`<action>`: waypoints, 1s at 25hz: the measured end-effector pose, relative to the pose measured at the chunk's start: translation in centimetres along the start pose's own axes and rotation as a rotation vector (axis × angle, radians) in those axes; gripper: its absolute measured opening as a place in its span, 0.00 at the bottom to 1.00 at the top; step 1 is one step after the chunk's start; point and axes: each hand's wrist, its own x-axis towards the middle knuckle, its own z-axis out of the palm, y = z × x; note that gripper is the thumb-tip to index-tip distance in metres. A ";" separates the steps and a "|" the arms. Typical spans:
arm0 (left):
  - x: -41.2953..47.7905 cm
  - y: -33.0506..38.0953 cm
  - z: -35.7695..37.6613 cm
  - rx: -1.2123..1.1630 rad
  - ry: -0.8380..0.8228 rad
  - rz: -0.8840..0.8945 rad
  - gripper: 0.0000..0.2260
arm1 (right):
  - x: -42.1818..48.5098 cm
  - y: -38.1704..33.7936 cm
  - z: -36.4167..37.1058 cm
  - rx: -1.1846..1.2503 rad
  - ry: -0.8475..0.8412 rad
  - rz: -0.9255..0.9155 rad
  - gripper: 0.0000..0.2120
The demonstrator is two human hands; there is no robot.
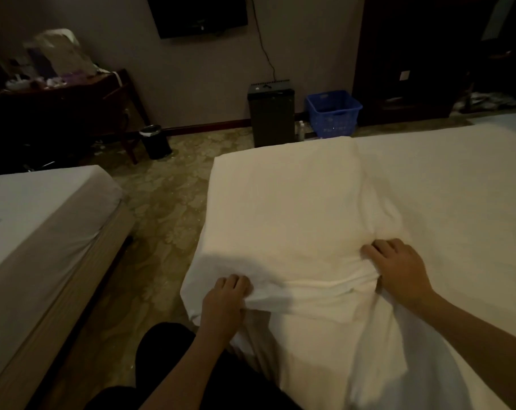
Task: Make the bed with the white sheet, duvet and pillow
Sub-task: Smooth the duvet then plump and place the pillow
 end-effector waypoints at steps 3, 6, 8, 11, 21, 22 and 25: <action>0.7 0.7 -1.2 -0.044 0.131 0.094 0.15 | 2.1 2.4 -2.7 0.018 0.168 -0.123 0.14; -0.1 0.9 -0.8 -0.031 0.114 0.224 0.11 | 1.4 3.5 -3.3 0.031 0.229 -0.249 0.08; -0.7 0.8 0.5 -0.033 -0.030 0.250 0.11 | -1.3 2.8 -1.0 0.045 0.081 -0.287 0.17; -0.1 0.7 0.7 -0.043 -0.200 0.181 0.15 | -2.4 2.2 0.5 0.103 -0.216 -0.189 0.36; 5.9 0.2 -5.3 -0.293 0.045 0.117 0.15 | 6.7 -0.8 -8.1 0.350 -0.767 0.067 0.23; 7.3 0.0 -5.3 -0.206 0.079 0.129 0.16 | 7.9 -2.2 -7.7 0.375 -0.616 0.119 0.26; 10.6 -1.9 -4.7 -0.054 -0.045 -0.091 0.25 | 10.7 -6.5 -3.8 0.432 -0.393 0.193 0.43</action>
